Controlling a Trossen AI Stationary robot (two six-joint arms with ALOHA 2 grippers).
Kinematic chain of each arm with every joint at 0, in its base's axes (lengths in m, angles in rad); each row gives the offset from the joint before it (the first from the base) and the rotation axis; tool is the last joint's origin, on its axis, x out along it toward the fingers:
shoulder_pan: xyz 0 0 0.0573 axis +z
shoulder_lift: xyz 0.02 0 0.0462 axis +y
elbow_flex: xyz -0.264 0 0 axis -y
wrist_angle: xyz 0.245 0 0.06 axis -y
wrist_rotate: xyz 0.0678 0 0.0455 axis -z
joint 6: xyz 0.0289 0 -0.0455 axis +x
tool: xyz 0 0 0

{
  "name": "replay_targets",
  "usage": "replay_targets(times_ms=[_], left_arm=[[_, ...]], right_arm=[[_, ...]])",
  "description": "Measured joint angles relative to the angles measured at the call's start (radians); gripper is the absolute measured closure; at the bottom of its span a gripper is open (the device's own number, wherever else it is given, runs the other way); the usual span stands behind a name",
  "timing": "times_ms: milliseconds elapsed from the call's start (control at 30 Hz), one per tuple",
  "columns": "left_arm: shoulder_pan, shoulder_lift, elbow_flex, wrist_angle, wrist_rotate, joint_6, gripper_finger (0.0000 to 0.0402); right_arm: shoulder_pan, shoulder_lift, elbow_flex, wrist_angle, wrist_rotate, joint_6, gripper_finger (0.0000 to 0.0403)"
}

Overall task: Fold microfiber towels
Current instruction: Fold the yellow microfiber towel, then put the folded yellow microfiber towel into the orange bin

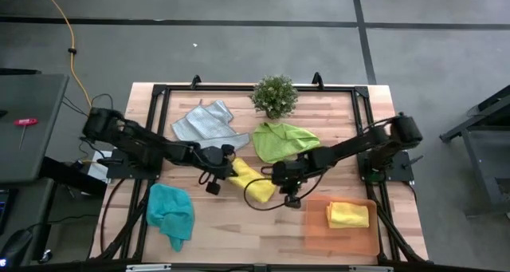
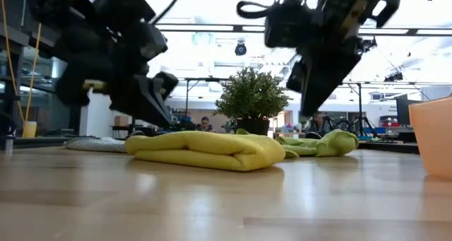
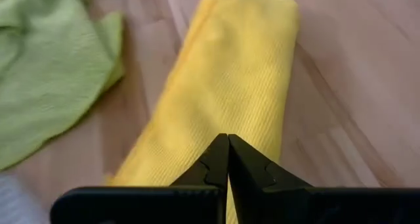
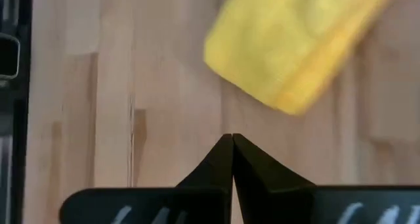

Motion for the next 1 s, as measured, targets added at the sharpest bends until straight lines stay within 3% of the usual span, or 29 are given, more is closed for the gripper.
replay_targets(times_ms=[233,500,667,833,1000], left_arm=[[0.01,-0.259,0.0,-0.236,-0.077,-0.051,0.0401],[0.028,-0.54,0.0,-0.395,-0.09,-0.357,0.0401],[0.028,-0.599,0.0,-0.399,-0.139,-0.457,0.0402],[0.026,-0.602,0.0,-0.405,-0.139,-0.479,0.0401],[0.026,-0.602,0.0,-0.407,-0.139,-0.482,0.0401]], right_arm=[[0.014,-0.162,-0.11,-0.016,0.105,0.282,0.0403],[0.019,-0.239,-0.317,0.368,0.148,0.837,0.0387],[0.034,-0.176,-0.373,0.588,0.131,1.063,0.0301],[0.04,-0.056,-0.293,0.601,0.058,1.175,0.0199],[0.04,0.074,-0.214,0.583,0.014,1.309,0.0145]])
